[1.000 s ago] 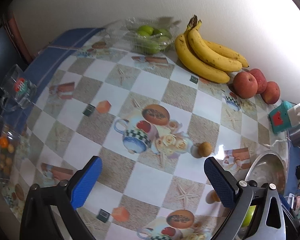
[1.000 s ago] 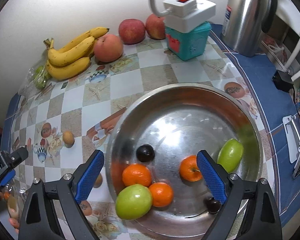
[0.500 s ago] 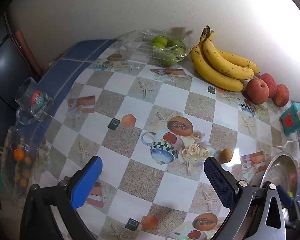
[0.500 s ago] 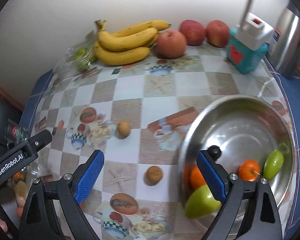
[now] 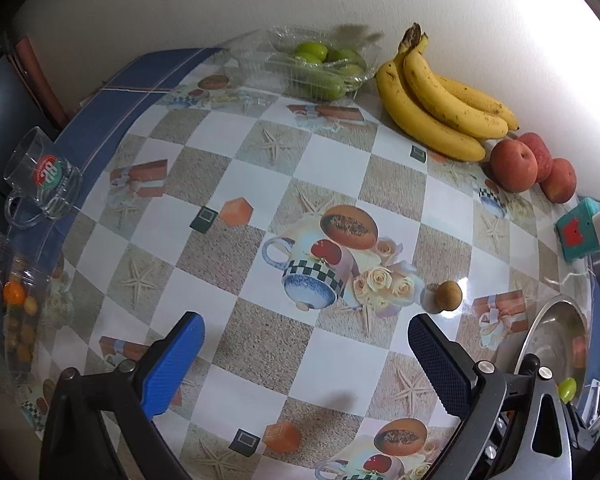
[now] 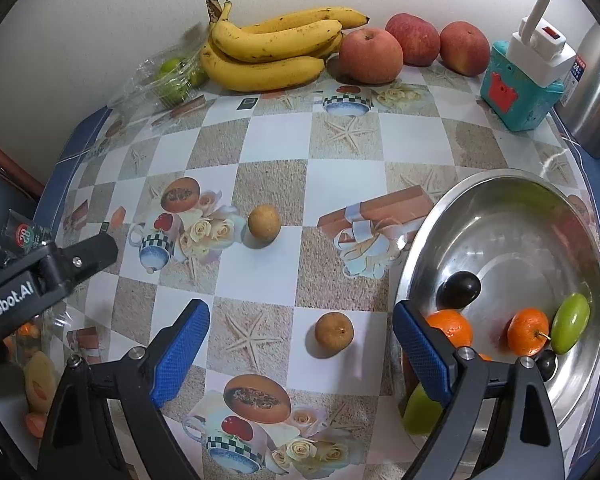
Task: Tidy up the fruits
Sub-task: 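Lower the right tool onto a small brown round fruit and close it, then close the left tool on another brown fruit while the right tool holds its fruit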
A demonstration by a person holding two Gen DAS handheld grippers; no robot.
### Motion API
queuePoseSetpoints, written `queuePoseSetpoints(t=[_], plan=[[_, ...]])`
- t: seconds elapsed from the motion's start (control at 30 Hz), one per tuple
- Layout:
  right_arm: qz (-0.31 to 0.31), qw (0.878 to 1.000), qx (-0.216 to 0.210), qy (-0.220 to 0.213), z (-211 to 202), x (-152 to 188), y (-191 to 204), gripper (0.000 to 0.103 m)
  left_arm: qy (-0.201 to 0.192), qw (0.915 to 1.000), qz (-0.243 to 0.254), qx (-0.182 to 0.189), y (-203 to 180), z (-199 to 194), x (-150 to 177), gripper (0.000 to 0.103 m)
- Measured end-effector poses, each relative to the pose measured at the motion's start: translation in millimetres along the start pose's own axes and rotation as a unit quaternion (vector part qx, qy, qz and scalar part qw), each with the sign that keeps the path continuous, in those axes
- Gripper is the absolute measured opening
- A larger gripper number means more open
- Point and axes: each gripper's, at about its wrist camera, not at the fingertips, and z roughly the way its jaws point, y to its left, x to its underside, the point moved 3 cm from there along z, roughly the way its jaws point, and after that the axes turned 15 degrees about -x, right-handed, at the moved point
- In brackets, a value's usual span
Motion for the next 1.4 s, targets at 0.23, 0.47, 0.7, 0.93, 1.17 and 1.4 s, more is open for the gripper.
queuePoseSetpoints(t=[0.23,0.47,0.7,0.93,1.17,1.4], plan=[[-0.011,1.0,0.018,0.02,12.0,3.2,-1.6,0.063,0.008,0.9999,0.007,0.003,-6.2,5.4,2.4,0.103],[-0.014,0.999,0.033,0.031,21.0,4.9,-8.3,0.046,0.012,0.9998,0.015,0.003,-12.7,10.0,5.2,0.103],[-0.017,0.998,0.049,0.042,26.9,6.8,-13.7,0.038,0.027,0.9993,0.025,0.003,-21.1,21.4,10.5,0.103],[-0.024,0.996,0.063,0.05,30.2,8.2,-15.5,0.028,0.033,0.9991,0.028,0.004,-24.7,25.6,13.5,0.103],[-0.024,0.997,0.051,0.043,27.3,7.3,-14.1,0.026,0.037,0.9989,0.026,0.011,-25.9,26.7,14.1,0.103],[-0.009,1.0,0.005,0.006,7.2,-1.2,-9.1,0.026,0.042,0.998,0.015,0.044,-25.6,26.3,12.0,0.103]])
